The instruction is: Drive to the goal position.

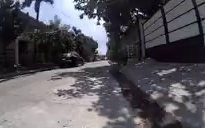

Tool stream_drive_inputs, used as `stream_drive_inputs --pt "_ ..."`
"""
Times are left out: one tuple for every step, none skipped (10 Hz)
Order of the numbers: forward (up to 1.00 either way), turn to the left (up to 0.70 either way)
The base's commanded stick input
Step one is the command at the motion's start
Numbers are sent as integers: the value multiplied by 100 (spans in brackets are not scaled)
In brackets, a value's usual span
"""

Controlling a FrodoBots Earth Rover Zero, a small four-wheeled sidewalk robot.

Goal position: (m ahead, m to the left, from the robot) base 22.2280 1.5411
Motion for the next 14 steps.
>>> stream_drive_inputs --pt "100 0" --pt "100 0" --pt "100 0" --pt "100 0" --pt "100 0" --pt "100 5" --pt "100 18" --pt "100 36" --pt "100 25" --pt "100 2" --pt "100 0" --pt "100 0" --pt "100 0" --pt "100 0"
